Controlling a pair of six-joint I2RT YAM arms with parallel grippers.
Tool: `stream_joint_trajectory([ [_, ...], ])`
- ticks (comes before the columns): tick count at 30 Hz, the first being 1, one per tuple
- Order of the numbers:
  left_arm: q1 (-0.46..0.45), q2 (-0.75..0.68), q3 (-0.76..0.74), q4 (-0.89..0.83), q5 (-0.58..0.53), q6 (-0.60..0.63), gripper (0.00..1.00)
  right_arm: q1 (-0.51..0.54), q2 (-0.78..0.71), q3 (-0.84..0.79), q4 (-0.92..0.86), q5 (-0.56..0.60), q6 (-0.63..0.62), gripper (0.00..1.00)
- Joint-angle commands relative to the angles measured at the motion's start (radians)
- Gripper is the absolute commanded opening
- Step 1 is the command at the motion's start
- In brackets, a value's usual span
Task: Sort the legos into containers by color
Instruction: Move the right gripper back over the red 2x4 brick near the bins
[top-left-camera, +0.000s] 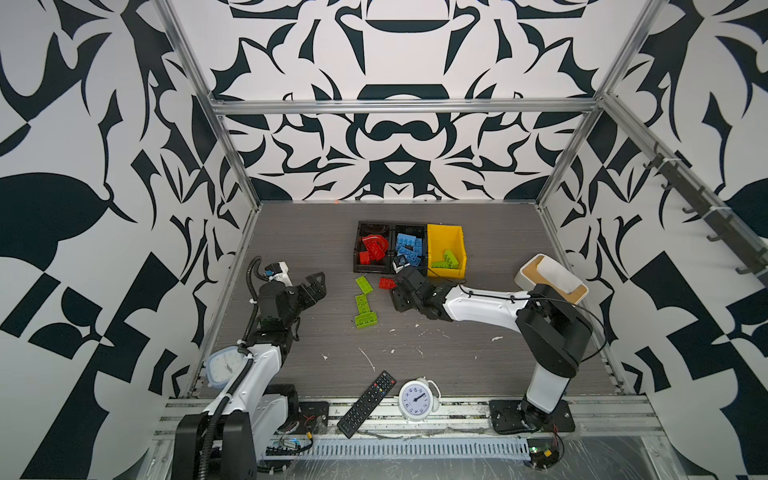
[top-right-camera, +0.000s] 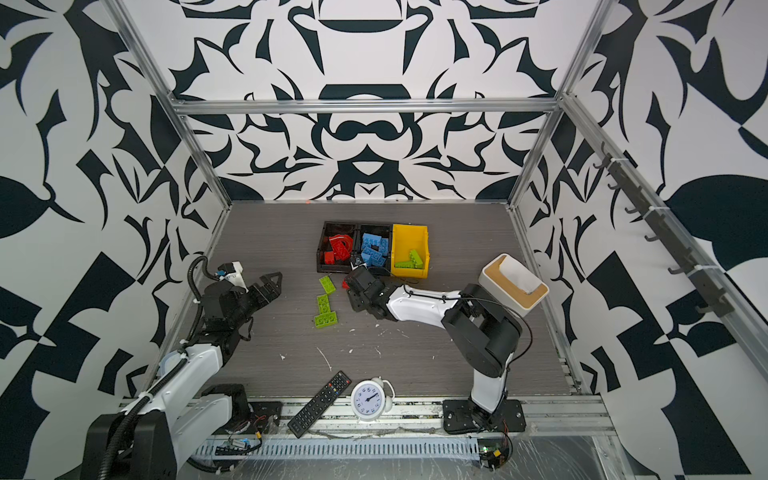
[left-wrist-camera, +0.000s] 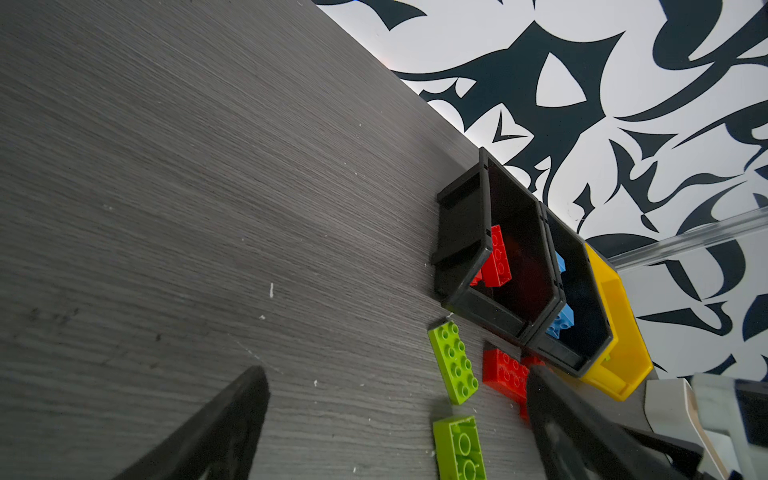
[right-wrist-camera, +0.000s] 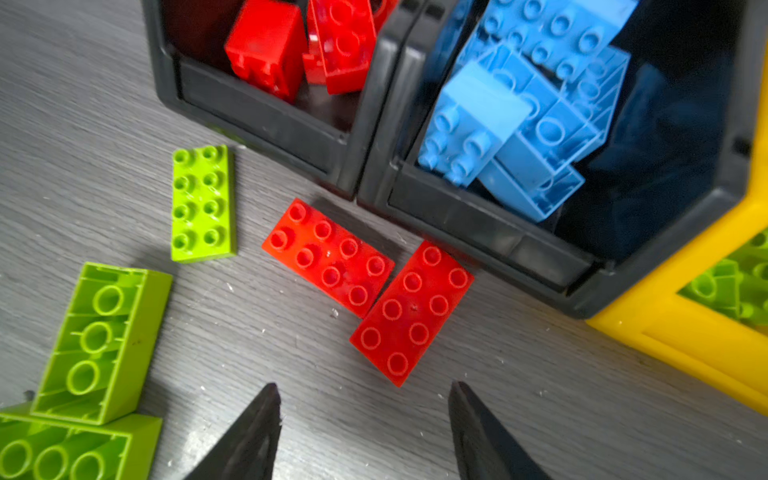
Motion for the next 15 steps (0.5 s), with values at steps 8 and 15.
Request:
stream_joint_trajectory([
  [8,0.003,-0.013,0.019,-0.004,-0.011,0.005,0.99,-0.014,0.078,0.015,0.036,0.017,0.033,0.68],
  [15,0.003,-0.014,0.019,-0.006,-0.015,0.008,0.99,-0.037,0.101,0.001,0.074,-0.010,0.047,0.64],
])
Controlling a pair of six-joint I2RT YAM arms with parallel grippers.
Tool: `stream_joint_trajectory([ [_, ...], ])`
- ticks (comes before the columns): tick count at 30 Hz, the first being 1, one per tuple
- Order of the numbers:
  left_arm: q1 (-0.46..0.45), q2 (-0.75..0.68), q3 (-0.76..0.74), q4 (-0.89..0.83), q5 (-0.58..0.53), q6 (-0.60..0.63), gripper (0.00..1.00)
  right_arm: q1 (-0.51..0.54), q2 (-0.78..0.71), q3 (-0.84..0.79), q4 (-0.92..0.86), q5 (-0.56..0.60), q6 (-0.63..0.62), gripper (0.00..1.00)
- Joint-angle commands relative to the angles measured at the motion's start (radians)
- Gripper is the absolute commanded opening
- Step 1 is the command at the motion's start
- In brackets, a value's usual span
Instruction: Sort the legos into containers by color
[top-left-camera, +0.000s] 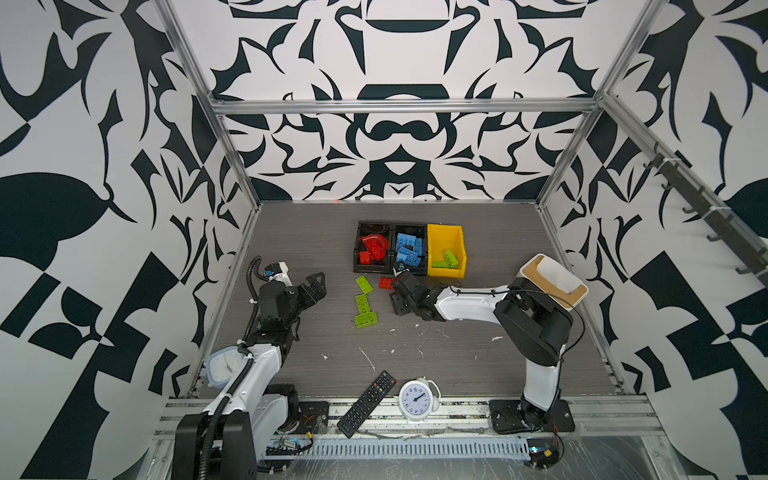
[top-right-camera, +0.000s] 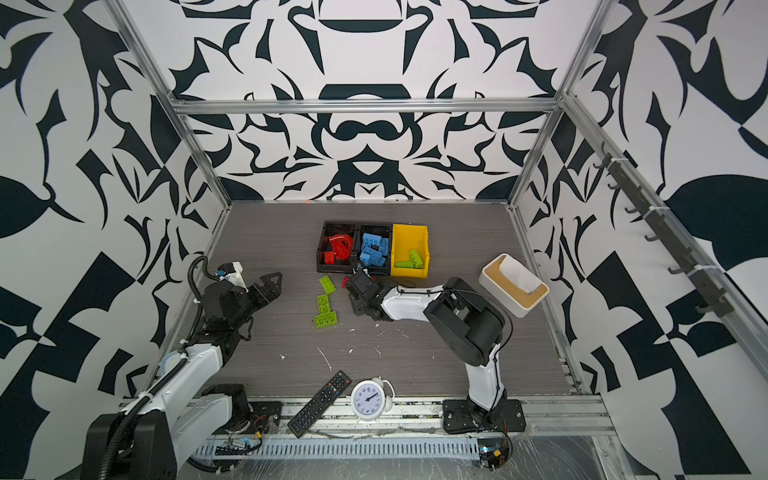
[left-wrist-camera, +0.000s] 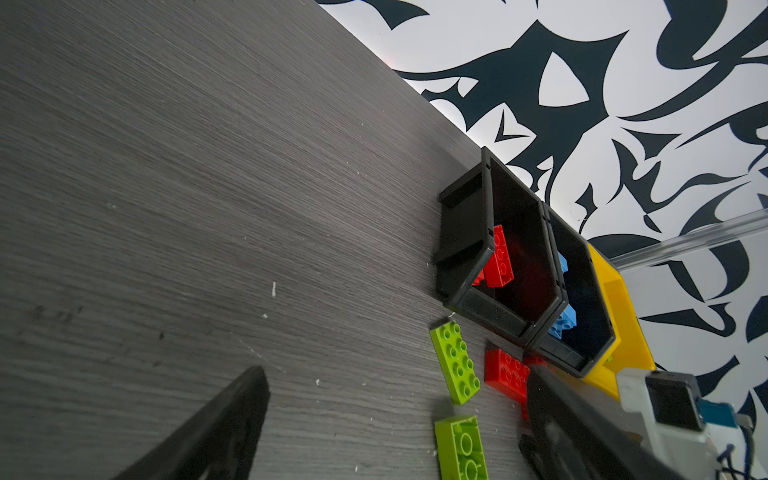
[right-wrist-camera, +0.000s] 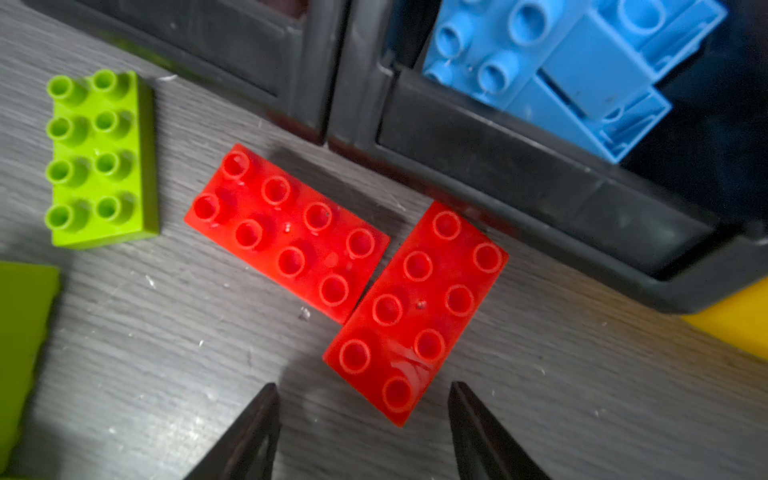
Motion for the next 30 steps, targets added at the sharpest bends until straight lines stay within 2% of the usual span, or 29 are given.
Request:
stream_joint_trajectory([
  [1,0.003,-0.014,0.019,-0.003,-0.011,0.007,0.99,-0.019,0.000,-0.003,0.027,-0.010,0.023,0.63],
  [8,0.003,-0.013,0.021,-0.004,-0.010,0.009,1.00,-0.030,0.010,-0.012,0.028,-0.018,0.031,0.58],
  [19,0.003,-0.011,0.021,-0.005,-0.012,0.010,0.99,-0.044,-0.065,-0.093,0.027,-0.001,0.045,0.48],
  [30,0.003,-0.012,0.021,-0.006,-0.012,0.010,0.99,-0.056,-0.042,-0.096,0.066,-0.048,0.037,0.34],
])
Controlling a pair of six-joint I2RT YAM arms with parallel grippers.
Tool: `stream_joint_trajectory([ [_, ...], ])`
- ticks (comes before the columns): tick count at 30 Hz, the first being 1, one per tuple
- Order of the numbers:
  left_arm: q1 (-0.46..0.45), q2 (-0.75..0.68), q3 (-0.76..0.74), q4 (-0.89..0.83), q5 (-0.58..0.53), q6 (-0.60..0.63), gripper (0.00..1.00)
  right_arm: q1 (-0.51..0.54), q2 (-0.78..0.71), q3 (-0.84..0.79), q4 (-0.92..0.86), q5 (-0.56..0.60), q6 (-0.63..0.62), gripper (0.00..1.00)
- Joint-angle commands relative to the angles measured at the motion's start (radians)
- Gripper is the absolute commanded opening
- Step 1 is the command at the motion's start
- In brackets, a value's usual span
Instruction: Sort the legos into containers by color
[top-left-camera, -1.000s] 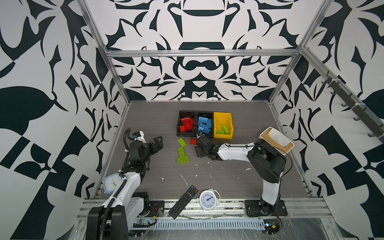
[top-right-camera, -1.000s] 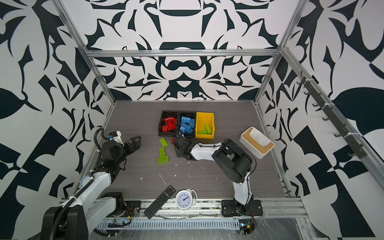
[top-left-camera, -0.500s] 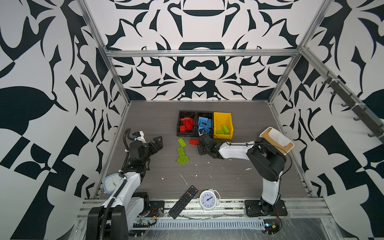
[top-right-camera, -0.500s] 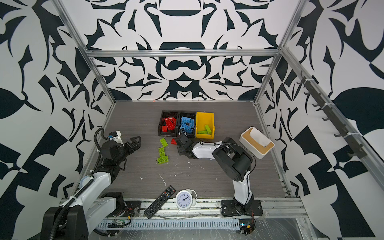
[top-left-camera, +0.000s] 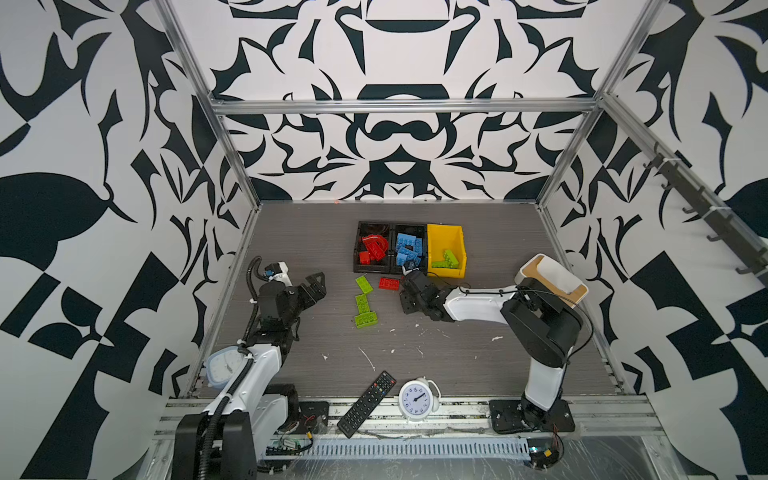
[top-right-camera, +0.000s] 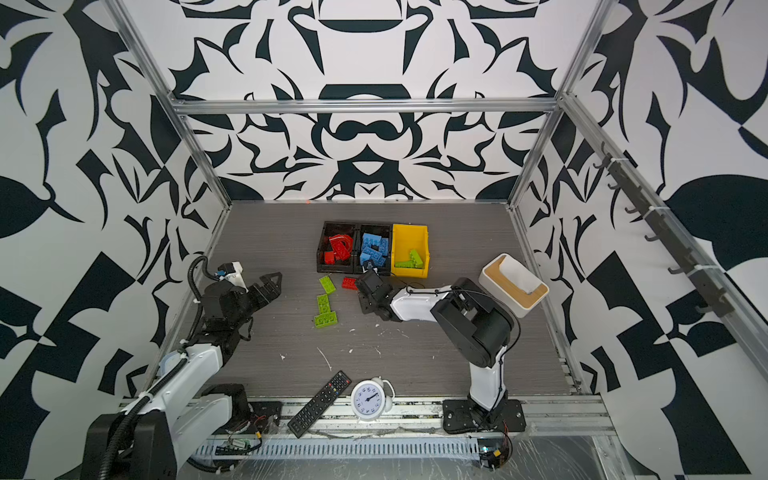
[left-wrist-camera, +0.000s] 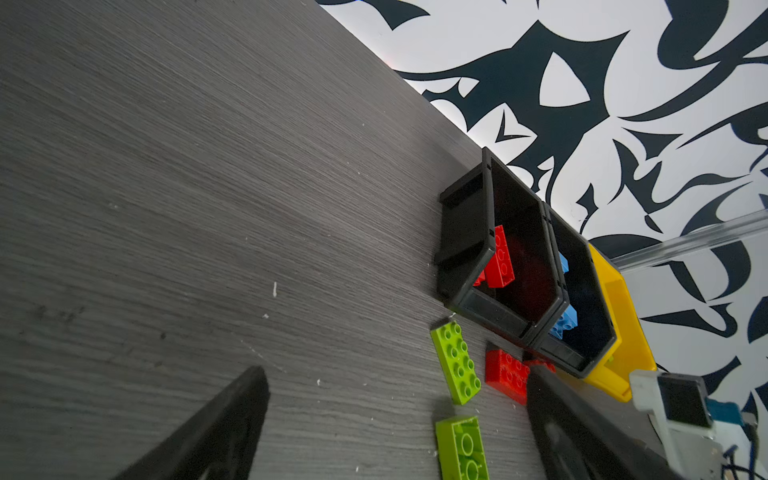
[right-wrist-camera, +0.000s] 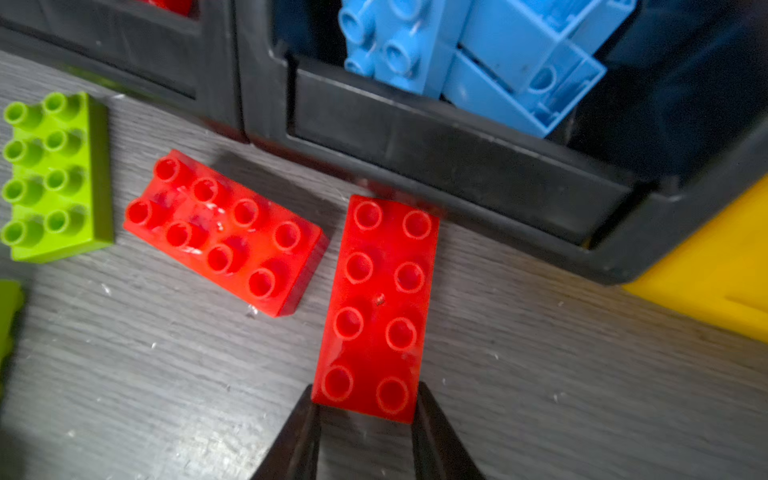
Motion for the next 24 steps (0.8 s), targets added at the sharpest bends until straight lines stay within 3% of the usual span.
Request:
stream_joint_trajectory([
  [1,0.003,-0.012,0.021,-0.007,-0.011,0.009,0.99,-0.011,0.008,-0.011,0.004,-0.013,0.007,0.33],
  [9,0.003,-0.015,0.021,-0.009,-0.012,0.009,1.00,-0.011,-0.028,-0.026,-0.010,-0.018,-0.022,0.30],
  [11,0.003,-0.015,0.021,-0.008,-0.012,0.010,0.99,-0.011,-0.046,-0.029,-0.025,-0.017,-0.028,0.36],
  [13,0.003,-0.014,0.021,-0.008,-0.012,0.010,0.99,-0.011,-0.067,-0.032,-0.039,-0.033,-0.031,0.48],
  [15,0.003,-0.012,0.021,-0.008,-0.011,0.009,0.99,-0.011,-0.091,-0.035,-0.057,-0.069,-0.033,0.49],
  [18,0.003,-0.011,0.022,-0.007,-0.009,0.009,0.99,-0.011,-0.110,-0.022,-0.109,-0.149,-0.030,0.60],
  [24,0.003,-0.014,0.022,-0.009,-0.013,0.011,0.99,-0.011,-0.167,0.012,-0.259,-0.237,-0.029,0.67],
])
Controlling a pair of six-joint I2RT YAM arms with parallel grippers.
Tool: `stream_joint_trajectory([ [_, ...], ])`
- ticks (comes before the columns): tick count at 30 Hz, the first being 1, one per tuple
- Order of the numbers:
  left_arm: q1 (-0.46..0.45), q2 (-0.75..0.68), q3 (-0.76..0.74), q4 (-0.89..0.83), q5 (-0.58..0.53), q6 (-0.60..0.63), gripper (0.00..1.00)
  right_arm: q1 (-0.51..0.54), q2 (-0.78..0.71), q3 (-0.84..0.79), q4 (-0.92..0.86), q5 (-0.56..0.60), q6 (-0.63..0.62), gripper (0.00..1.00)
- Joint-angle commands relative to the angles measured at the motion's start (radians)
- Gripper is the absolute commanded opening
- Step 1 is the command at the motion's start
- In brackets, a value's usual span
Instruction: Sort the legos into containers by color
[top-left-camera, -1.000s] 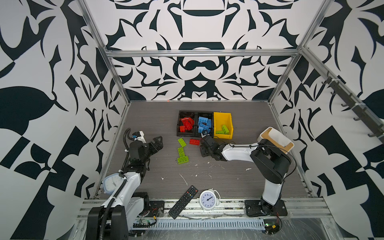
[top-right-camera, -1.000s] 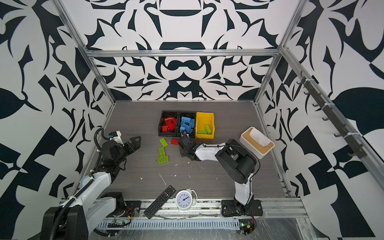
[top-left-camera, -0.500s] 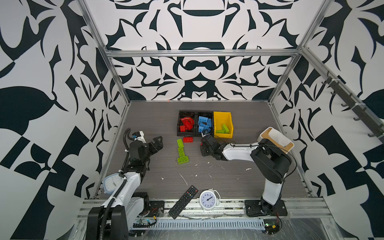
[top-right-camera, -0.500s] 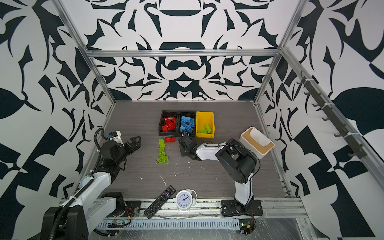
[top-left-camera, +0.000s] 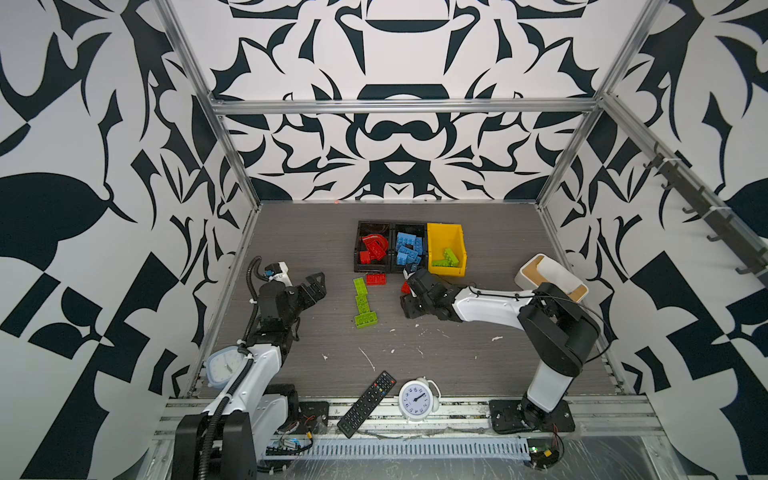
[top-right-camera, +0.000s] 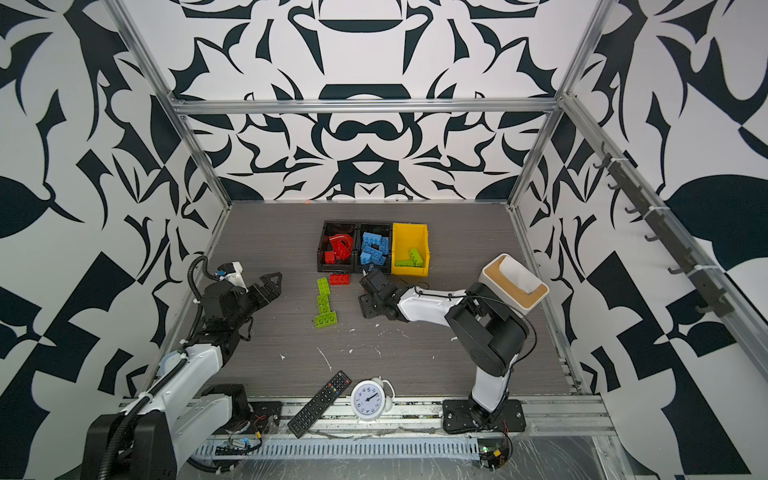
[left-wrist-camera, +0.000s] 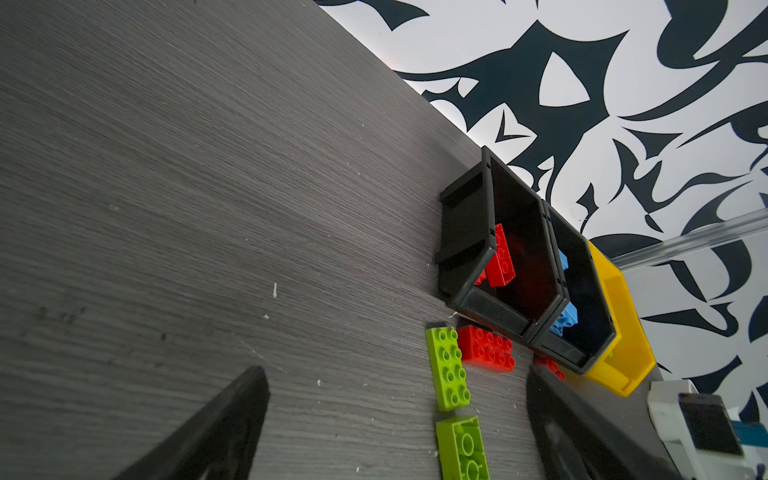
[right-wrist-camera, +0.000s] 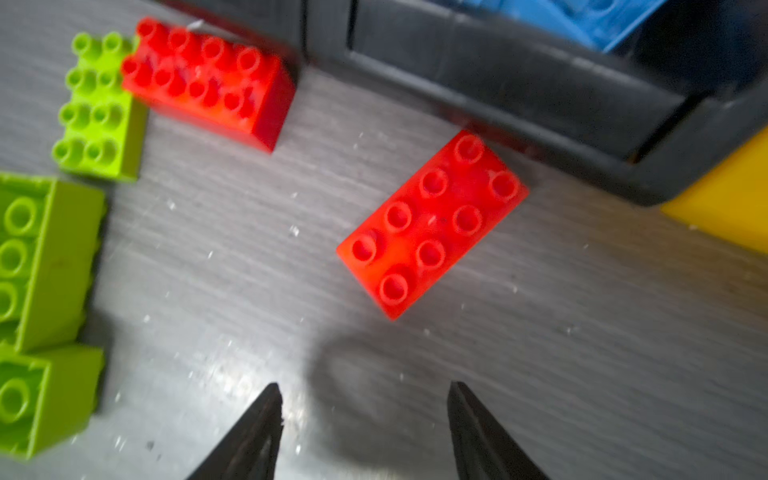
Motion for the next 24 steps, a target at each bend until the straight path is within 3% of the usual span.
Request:
stream_joint_trajectory([
  [1,0.003,-0.014,0.022,-0.008,-0.012,0.007,0.99,-0.003,-0.067,0.042,-0.127,-0.075,0.003,0.67],
  [5,0.003,-0.016,0.022,-0.008,-0.009,0.004,0.99,-0.006,-0.138,0.019,-0.159,-0.096,0.034,0.71],
  [10,0.003,-0.010,0.022,-0.006,-0.005,0.004,0.99,-0.030,-0.136,0.019,-0.075,-0.107,0.070,0.78],
  [15,0.003,-0.010,0.022,-0.005,-0.003,0.002,0.99,-0.069,-0.067,0.066,0.003,-0.134,0.087,0.79],
  [24,0.003,-0.022,0.021,-0.008,-0.003,0.001,1.00,-0.097,0.102,0.200,-0.059,-0.087,0.056,0.79],
])
